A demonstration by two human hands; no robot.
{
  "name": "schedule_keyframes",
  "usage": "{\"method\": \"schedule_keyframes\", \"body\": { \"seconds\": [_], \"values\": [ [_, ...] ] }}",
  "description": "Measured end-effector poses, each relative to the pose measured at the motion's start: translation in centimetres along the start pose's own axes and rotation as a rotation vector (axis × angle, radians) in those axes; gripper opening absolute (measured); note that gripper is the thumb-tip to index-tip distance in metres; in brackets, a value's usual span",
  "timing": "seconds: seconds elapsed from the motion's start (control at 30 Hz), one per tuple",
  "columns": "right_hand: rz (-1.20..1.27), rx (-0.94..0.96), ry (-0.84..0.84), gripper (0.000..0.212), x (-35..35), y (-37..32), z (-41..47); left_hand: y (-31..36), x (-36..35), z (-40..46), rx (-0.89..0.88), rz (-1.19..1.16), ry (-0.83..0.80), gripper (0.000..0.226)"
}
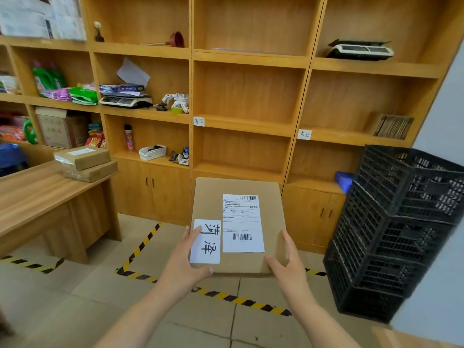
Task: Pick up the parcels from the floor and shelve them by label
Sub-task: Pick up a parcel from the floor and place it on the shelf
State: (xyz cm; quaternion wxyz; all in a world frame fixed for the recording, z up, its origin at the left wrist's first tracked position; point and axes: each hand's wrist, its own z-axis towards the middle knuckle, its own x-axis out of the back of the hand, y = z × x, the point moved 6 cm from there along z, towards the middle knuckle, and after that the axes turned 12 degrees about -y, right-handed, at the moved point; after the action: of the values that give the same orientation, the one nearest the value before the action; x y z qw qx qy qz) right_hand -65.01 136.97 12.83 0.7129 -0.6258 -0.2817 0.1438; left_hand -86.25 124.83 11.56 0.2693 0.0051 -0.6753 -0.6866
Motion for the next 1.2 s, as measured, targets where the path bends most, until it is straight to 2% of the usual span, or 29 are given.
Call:
{"method": "schedule_keyframes", "body": {
  "seconds": [0.17,0.5,0.97,1.2],
  "values": [
    [-0.020,0.014,-0.049,0.070,0.0,-0.3,9.4,0.4,2.0,7.6,-0.021,0.038,0.069,0.092],
    [-0.031,0.002,-0.049,0.071,-3.3,0.0,22.7,-3.5,7.0,19.4,-0.011,0.025,0.060,0.092],
    [-0.158,0.035,0.002,0.063,-18.6,-2.4,42.7,-11.6,25.7,36.1,-0.075,0.042,0.026,0.085],
    [-0.253,0.018,0.004,0.057,-21.7,-1.1,51.1,-15.2,29.3,44.1,-0.038,0.052,-0.010,0.083]
  ]
}}
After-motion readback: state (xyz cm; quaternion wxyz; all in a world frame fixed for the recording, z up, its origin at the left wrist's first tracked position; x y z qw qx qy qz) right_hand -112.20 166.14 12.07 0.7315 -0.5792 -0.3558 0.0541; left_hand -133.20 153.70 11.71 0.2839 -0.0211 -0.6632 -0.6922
